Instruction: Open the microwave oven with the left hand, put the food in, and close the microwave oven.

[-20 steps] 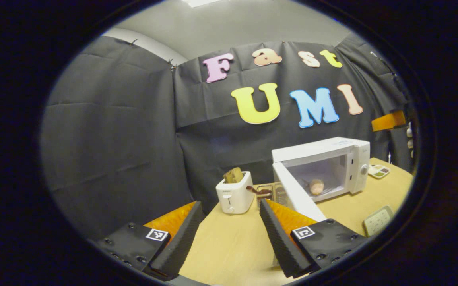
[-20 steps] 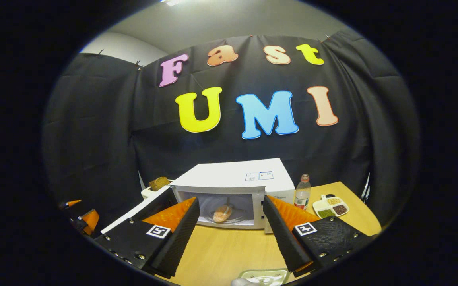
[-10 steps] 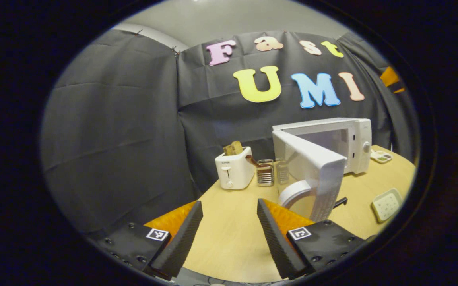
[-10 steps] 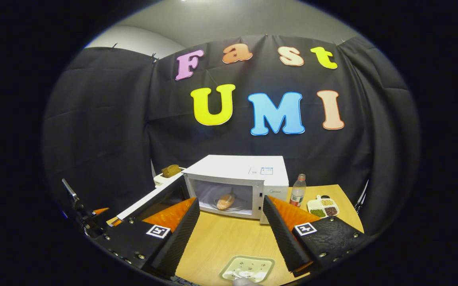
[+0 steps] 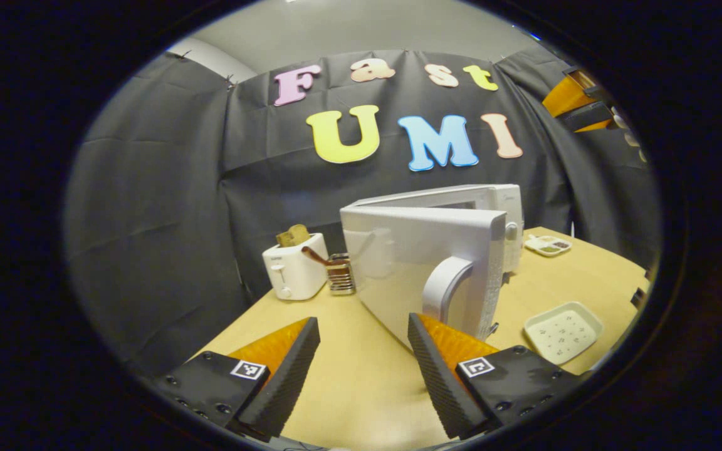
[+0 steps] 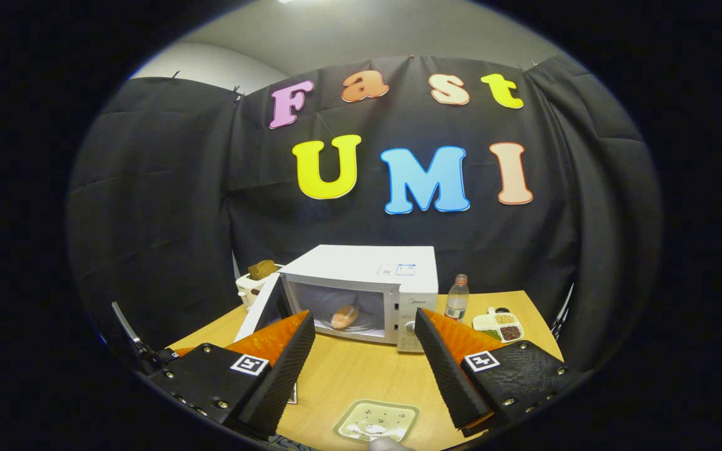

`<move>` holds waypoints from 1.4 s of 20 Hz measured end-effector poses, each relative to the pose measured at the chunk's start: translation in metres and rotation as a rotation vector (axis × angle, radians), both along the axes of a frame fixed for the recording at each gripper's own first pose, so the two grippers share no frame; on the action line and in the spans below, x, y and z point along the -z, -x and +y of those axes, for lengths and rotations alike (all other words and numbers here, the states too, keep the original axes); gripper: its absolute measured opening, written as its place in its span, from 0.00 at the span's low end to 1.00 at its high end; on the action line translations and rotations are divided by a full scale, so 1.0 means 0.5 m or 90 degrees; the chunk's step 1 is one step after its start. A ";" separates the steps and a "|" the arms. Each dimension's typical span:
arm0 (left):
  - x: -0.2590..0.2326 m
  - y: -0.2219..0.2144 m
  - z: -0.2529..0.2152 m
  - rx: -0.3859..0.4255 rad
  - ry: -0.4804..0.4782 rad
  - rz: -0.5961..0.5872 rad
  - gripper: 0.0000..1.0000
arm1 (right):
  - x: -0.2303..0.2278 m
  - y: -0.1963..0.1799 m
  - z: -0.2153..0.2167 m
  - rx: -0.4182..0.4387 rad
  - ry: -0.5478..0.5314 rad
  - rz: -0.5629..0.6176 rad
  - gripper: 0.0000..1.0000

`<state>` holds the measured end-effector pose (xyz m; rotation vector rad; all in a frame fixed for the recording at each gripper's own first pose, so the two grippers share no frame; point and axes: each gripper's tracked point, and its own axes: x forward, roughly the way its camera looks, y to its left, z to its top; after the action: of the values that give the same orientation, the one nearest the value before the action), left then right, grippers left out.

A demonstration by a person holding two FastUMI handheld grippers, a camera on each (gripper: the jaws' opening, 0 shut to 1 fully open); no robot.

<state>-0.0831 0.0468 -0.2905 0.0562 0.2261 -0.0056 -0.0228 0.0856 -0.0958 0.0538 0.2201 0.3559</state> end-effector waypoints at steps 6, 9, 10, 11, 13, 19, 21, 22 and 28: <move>-0.014 -0.068 -0.154 0.068 0.034 -0.017 0.95 | 0.006 -0.006 -0.091 0.049 0.001 0.011 0.98; -0.008 -0.099 -0.215 0.103 0.023 -0.017 0.97 | 0.011 -0.015 -0.132 0.072 -0.001 0.016 0.98; -0.008 -0.115 -0.227 0.107 0.025 -0.018 0.98 | 0.013 -0.017 -0.142 0.079 -0.005 0.017 0.98; -0.009 -0.130 -0.240 0.113 0.034 -0.020 0.94 | 0.016 -0.023 -0.155 0.085 -0.004 0.019 0.98; -0.012 -0.158 -0.265 0.123 0.043 -0.022 0.94 | 0.026 -0.031 -0.175 0.095 -0.003 0.027 0.98; -0.009 -0.264 -0.354 0.153 0.046 -0.036 0.95 | 0.045 -0.073 -0.217 0.117 -0.006 0.046 0.98; -0.007 -0.299 -0.376 0.153 0.048 -0.035 0.94 | 0.047 -0.086 -0.230 0.124 -0.011 0.047 0.98; -0.007 -0.317 -0.383 0.153 0.046 -0.036 0.96 | 0.047 -0.096 -0.237 0.126 -0.011 0.046 0.98; 0.011 -0.396 -0.422 0.139 0.056 -0.032 0.99 | 0.053 -0.137 -0.263 0.135 -0.007 0.050 0.93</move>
<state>0.1149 -0.1642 -0.2960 -0.0066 0.1676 -0.2307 0.0459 -0.0459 -0.1224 0.1007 0.2869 0.1445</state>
